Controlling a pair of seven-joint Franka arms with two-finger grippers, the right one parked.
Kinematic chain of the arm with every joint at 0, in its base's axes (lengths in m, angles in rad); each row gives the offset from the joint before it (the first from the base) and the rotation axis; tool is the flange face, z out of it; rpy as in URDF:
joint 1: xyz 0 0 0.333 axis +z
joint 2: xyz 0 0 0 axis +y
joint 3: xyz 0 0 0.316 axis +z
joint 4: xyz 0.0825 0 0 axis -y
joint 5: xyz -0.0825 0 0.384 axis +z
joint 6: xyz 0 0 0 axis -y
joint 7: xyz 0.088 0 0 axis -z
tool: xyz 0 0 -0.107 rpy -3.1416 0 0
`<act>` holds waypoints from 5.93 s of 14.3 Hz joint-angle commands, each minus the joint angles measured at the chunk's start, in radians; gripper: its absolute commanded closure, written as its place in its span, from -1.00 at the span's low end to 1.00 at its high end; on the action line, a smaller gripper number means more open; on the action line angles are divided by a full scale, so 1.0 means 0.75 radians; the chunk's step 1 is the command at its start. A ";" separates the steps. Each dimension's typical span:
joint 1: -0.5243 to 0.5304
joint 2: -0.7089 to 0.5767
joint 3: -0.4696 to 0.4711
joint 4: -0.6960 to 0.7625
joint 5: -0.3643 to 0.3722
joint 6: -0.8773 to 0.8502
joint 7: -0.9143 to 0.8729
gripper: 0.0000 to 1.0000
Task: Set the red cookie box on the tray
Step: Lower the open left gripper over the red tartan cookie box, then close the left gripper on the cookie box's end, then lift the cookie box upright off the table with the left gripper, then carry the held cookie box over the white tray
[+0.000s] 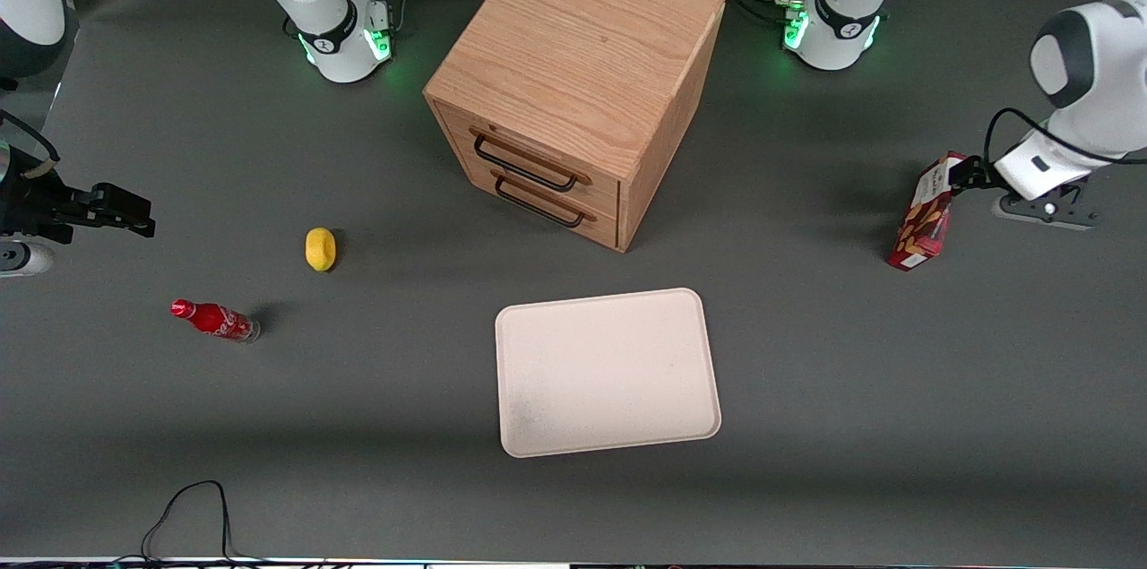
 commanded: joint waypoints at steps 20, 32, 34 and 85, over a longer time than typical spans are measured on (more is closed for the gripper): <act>0.058 0.197 -0.005 -0.202 0.004 0.476 0.118 -0.08; 0.058 0.152 -0.007 -0.162 -0.004 0.391 0.120 1.00; 0.056 0.121 -0.011 -0.029 -0.009 0.136 0.120 1.00; -0.664 1.250 -0.344 1.719 -0.048 -0.491 -1.493 1.00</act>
